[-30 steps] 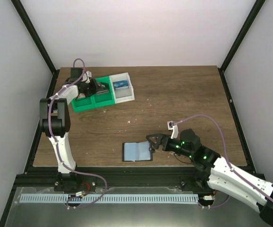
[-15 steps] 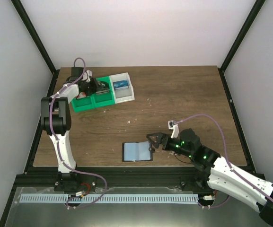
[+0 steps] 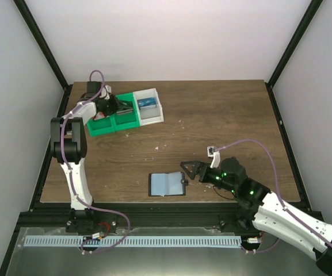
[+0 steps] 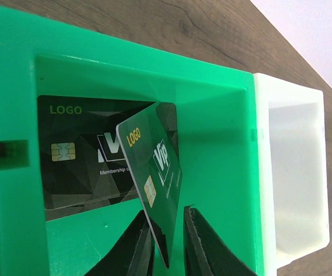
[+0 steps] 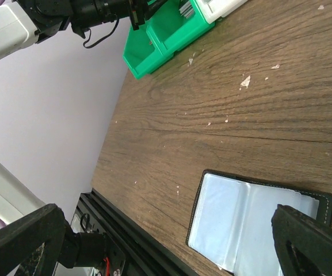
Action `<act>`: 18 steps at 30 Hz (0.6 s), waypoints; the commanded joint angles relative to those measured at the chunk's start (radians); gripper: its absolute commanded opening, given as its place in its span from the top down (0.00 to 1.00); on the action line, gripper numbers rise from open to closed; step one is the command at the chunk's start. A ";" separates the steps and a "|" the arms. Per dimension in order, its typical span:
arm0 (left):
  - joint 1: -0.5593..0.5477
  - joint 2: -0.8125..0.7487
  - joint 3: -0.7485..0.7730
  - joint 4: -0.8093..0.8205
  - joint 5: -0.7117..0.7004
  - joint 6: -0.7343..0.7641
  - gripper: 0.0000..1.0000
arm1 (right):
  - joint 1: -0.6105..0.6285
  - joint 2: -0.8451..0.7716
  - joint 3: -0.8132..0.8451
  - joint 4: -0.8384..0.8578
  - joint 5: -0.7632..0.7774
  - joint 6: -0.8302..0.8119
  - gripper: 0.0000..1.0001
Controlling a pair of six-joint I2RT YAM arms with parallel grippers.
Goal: Take the credit cards out of the card holder
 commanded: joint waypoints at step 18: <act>0.002 0.011 0.104 -0.045 -0.035 -0.002 0.73 | -0.002 -0.068 0.023 -0.078 0.035 0.007 0.00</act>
